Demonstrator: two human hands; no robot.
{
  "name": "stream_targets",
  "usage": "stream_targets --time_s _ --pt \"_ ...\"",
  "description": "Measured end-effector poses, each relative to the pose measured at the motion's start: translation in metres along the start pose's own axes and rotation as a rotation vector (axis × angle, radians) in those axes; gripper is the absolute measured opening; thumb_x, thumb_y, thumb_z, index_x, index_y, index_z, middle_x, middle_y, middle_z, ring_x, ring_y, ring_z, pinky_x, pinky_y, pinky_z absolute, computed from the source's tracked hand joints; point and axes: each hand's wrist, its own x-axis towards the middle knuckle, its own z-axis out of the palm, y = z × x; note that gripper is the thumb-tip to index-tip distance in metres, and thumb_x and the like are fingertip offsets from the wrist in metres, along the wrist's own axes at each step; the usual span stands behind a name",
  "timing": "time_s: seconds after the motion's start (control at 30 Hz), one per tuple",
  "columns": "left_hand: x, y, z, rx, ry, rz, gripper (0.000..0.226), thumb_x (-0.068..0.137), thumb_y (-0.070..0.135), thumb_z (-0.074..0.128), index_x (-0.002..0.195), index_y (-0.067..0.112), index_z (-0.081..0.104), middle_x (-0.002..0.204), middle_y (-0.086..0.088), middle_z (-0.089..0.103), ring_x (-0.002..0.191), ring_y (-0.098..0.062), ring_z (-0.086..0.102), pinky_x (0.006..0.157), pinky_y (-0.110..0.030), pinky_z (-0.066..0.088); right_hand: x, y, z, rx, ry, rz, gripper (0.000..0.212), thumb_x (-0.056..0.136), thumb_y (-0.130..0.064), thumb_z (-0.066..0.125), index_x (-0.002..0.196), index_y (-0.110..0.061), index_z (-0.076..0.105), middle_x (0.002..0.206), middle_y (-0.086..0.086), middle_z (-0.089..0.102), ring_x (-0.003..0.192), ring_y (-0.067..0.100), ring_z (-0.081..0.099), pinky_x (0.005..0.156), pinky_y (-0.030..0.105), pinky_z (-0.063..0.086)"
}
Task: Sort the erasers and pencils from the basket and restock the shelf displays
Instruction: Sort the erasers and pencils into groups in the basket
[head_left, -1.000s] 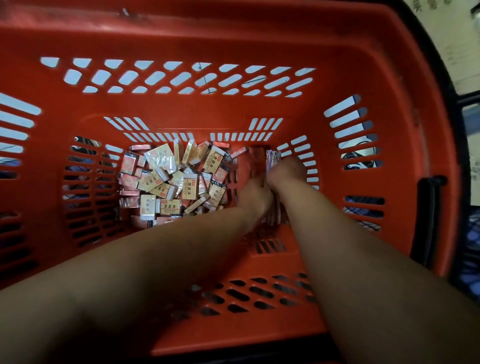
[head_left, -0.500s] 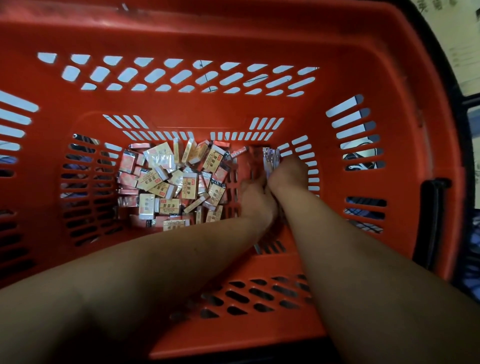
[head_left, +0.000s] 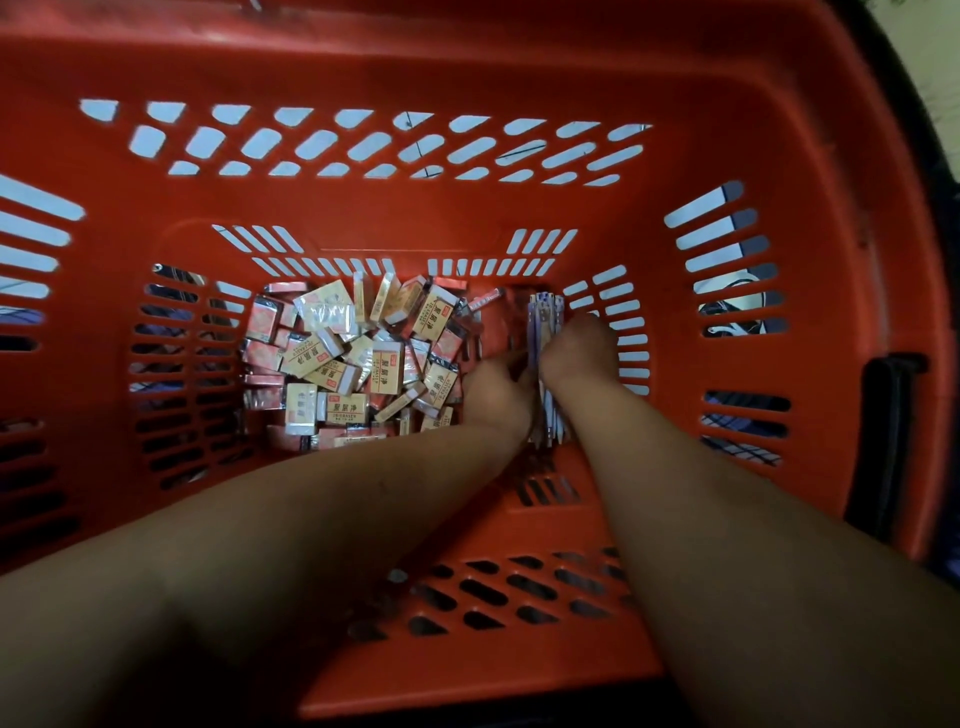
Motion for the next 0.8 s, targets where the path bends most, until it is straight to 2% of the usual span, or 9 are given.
stream_targets --time_s 0.1,0.23,0.4,0.53,0.67,0.8 --pt "-0.0012 -0.0019 0.0005 -0.022 0.022 0.062 0.030 0.097 0.015 0.061 0.124 0.010 0.071 0.112 -0.012 0.076 0.104 -0.027 0.071 0.090 -0.038 0.056 0.0001 -0.0012 0.0006 0.037 -0.047 0.002 0.032 0.103 -0.016 0.047 0.128 0.002 0.059 0.132 0.017 0.060 0.122 0.032 0.058 0.081 0.030 0.041" --pt "0.0030 -0.0051 -0.0030 -0.035 0.048 0.109 0.032 0.097 0.018 0.063 0.128 0.013 0.068 0.115 -0.012 0.075 0.108 -0.028 0.069 0.094 -0.034 0.053 -0.0031 0.0003 -0.0008 0.043 -0.051 -0.013 0.030 0.102 -0.018 0.051 0.121 0.002 0.063 0.121 0.018 0.065 0.110 0.032 0.063 0.073 0.029 0.041" --pt "0.0066 -0.0039 -0.0073 0.032 0.027 0.144 0.034 0.094 0.007 0.060 0.126 0.010 0.070 0.115 -0.015 0.075 0.109 -0.030 0.068 0.087 -0.025 0.046 -0.0081 0.0035 -0.0033 -0.051 -0.054 -0.061 0.027 0.101 -0.011 0.052 0.122 0.004 0.060 0.127 0.020 0.062 0.117 0.034 0.061 0.089 0.034 0.050" --pt "0.0042 -0.0062 -0.0063 0.053 -0.005 0.155 0.030 0.095 0.007 0.059 0.122 0.008 0.072 0.112 -0.017 0.075 0.105 -0.031 0.069 0.085 -0.029 0.049 -0.0075 0.0037 -0.0022 -0.118 -0.071 -0.075 0.028 0.101 -0.008 0.053 0.125 0.003 0.059 0.130 0.020 0.060 0.120 0.034 0.059 0.100 0.039 0.051" --pt "0.0026 -0.0081 -0.0040 0.046 -0.028 0.154 0.023 0.097 0.012 0.057 0.111 0.012 0.076 0.102 -0.013 0.077 0.094 -0.024 0.071 0.072 -0.026 0.047 -0.0089 0.0052 -0.0020 -0.148 -0.071 -0.094 0.026 0.101 -0.009 0.055 0.123 0.001 0.061 0.128 0.019 0.062 0.118 0.033 0.060 0.095 0.037 0.050" --pt "0.0048 -0.0051 -0.0019 0.042 -0.015 0.133 0.026 0.098 0.010 0.052 0.112 0.008 0.074 0.104 -0.015 0.075 0.096 -0.027 0.069 0.081 -0.032 0.052 -0.0092 0.0051 -0.0003 -0.144 -0.080 -0.095 0.026 0.101 -0.014 0.056 0.124 -0.001 0.061 0.126 0.017 0.063 0.115 0.031 0.062 0.094 0.037 0.052"
